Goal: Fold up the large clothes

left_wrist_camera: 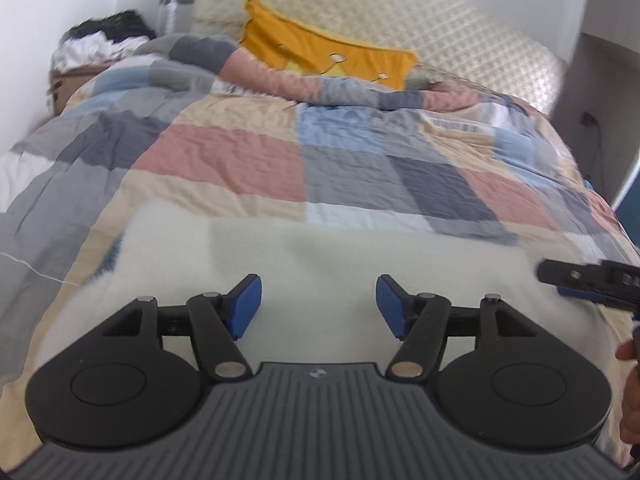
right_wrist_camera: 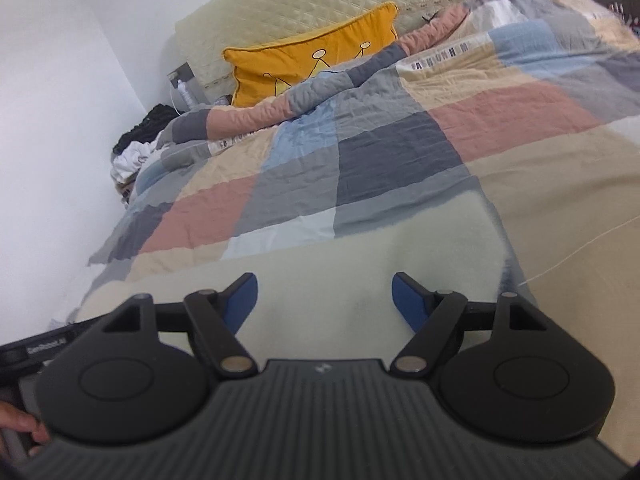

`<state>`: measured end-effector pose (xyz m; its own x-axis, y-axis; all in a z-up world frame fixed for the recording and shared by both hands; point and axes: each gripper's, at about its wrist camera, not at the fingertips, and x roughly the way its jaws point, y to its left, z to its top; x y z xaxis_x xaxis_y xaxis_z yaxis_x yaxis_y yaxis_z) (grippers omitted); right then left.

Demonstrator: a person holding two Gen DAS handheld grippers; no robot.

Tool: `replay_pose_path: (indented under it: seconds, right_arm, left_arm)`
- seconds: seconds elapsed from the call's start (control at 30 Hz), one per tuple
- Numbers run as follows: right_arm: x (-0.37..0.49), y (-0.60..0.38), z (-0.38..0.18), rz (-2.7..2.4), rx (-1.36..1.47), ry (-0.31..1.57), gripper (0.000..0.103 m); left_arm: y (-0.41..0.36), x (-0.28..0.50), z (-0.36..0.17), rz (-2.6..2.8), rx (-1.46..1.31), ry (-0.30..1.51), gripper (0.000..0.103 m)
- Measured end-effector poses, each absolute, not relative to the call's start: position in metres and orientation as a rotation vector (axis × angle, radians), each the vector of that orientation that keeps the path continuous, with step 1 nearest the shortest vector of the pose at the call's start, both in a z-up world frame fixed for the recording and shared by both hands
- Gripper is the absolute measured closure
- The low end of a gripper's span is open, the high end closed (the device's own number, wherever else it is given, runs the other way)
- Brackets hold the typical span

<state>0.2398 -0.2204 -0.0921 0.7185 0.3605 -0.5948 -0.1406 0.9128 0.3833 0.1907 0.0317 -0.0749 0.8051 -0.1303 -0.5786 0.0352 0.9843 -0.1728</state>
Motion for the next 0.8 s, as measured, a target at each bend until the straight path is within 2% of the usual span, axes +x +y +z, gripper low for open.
replay_pose_path:
  seconds: [0.37, 0.47, 0.8]
  right_arm:
    - [0.204, -0.198, -0.083, 0.277, 0.144, 0.76, 0.027]
    - [0.201, -0.191, -0.086, 0.267, 0.094, 0.775, 0.027]
    - [0.229, -0.186, -0.116, 0.291, 0.094, 0.807, 0.017]
  left_arm:
    - [0.009, 0.157, -0.074, -0.137, -0.12, 0.635, 0.031]
    - [0.006, 0.164, -0.081, -0.126, -0.105, 0.664, 0.027]
    - [0.005, 0.195, -0.107, -0.102, -0.11, 0.716, 0.019]
